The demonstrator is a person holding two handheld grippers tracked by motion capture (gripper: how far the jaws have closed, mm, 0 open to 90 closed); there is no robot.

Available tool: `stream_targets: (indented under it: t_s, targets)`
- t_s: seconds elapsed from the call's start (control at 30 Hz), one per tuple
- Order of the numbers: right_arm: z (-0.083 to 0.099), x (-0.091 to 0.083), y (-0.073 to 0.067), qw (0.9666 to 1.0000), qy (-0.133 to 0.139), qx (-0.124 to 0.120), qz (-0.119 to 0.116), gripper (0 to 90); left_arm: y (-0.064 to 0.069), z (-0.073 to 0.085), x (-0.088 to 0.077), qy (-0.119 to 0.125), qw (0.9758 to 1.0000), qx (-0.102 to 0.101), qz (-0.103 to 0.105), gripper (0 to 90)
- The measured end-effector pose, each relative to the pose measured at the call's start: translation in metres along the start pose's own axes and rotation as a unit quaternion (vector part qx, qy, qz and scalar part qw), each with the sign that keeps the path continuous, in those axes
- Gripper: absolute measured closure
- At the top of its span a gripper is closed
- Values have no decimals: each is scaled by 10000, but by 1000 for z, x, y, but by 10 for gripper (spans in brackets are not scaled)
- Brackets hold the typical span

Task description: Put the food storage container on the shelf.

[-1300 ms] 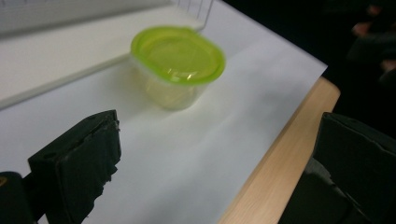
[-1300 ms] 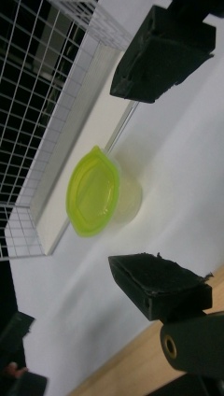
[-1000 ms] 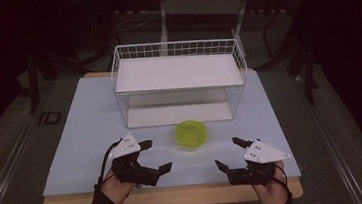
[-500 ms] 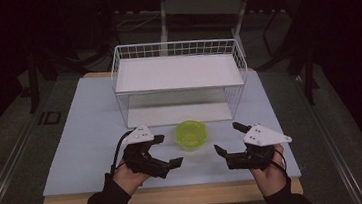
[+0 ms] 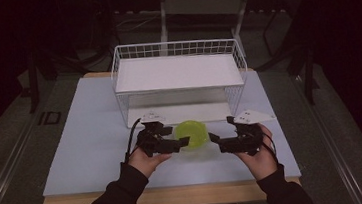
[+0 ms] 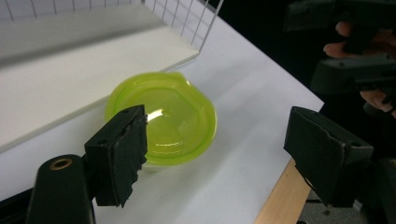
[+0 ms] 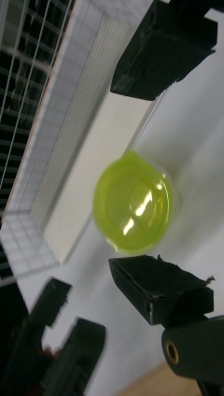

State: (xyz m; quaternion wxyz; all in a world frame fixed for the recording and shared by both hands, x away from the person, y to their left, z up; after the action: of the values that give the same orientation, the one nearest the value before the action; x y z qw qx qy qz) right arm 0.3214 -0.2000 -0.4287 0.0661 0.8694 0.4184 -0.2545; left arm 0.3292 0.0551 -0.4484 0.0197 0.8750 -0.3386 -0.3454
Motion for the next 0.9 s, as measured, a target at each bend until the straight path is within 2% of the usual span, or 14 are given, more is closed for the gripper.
stream_targets:
  t_s: [0.13, 0.3, 0.37, 0.53, 0.57, 0.6, 0.63, 0.67, 0.7, 0.73, 0.77, 0.8, 0.83, 0.9]
  targets:
    - [0, 8, 9, 9998, -168, 76, 78, 222, -10, 1, 13, -176, 9988, -339, -297, 324]
    - [2, 21, 18, 9980, -471, 399, 117, 223, -21, 4, 29, -562, 9940, -723, -595, 350]
    - [3, 26, 21, 9971, -569, 505, 83, 235, -23, 5, 36, -732, 9922, -787, -631, 375]
    - [8, 35, 26, 9939, -753, 805, -19, 321, -27, 8, 45, -823, 9897, -978, -642, 430]
    - [9, 38, 27, 9925, -802, 919, -59, 360, -29, 9, 47, -859, 9886, -1070, -623, 430]
    - [12, 43, 32, 9867, -876, 1355, -212, 394, -31, 10, 50, -891, 9877, -1141, -596, 446]
    - [12, 43, 32, 9867, -876, 1355, -212, 394, -31, 10, 50, -891, 9877, -1141, -596, 451]
    - [14, 47, 37, 9820, -936, 1620, -254, 421, -32, 10, 51, -903, 9869, -1209, -577, 462]
    - [14, 47, 37, 9820, -936, 1620, -254, 421, -33, 11, 52, -924, 9862, -1259, -557, 462]
    - [15, 50, 42, 9767, -976, 1889, -286, 456, -35, 12, 54, -957, 9849, -1345, -529, 475]
    - [15, 50, 42, 9767, -976, 1889, -286, 456, -35, 12, 54, -957, 9849, -1345, -529, 477]
    - [15, 52, 43, 9745, -989, 1992, -316, 463, -36, 12, 55, -973, 9847, -1359, -497, 477]
    - [16, 54, 45, 9718, -1016, 2104, -327, 483, -37, 13, 55, -1001, 9838, -1399, -495, 484]
    - [18, 58, 48, 9627, -1077, 2436, -483, 511, -38, 14, 57, -1003, 9832, -1452, -468, 500]
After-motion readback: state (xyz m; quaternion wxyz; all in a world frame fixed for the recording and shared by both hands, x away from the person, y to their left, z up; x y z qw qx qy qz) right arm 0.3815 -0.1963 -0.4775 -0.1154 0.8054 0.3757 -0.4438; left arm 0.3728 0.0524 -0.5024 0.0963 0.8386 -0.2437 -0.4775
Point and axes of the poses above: each handheld gripper's, and its own axes: x roughly forward along the jaws, z roughly out of its underside, y roughly to its right, the point moved 2 cm from there along x, roughly forward along the jaws, and after that the axes turned 9 degrees about -z, right-handed, at the moved point
